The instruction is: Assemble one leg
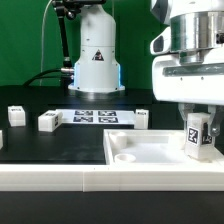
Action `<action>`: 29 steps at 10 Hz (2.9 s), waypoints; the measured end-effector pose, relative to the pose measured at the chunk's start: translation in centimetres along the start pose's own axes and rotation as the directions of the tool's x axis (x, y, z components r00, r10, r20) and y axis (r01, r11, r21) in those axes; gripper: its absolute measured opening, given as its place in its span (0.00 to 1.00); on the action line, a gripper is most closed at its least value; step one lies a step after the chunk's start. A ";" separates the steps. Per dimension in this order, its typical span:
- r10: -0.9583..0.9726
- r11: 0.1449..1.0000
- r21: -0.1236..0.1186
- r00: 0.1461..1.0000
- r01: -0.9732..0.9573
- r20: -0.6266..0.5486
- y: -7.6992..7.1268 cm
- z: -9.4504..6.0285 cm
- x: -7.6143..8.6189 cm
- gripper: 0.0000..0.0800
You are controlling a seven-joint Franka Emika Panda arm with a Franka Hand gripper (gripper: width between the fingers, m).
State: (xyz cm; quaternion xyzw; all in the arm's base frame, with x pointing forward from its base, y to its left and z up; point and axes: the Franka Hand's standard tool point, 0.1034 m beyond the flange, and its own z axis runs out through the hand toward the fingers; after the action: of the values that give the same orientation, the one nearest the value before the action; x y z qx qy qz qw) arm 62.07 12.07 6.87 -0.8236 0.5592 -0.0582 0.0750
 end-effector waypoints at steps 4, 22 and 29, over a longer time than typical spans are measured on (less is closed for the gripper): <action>-0.165 0.986 -0.003 0.986 0.165 0.003 -0.1 -0.1 0.3 0.78; -0.939 0.332 -0.057 0.336 0.942 0.073 0.3 -0.4 0.3 0.37; -0.581 0.809 -0.076 0.813 0.583 0.041 0.2 -0.1 0.2 0.37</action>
Offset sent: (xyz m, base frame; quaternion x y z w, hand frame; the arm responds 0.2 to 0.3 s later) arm 0.0005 -0.0015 0.0011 -0.0069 -0.0113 -0.0755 0.9971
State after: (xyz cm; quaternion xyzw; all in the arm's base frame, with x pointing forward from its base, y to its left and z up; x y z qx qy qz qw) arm 61.96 11.77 6.97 -0.9580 0.2817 -0.0482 0.0231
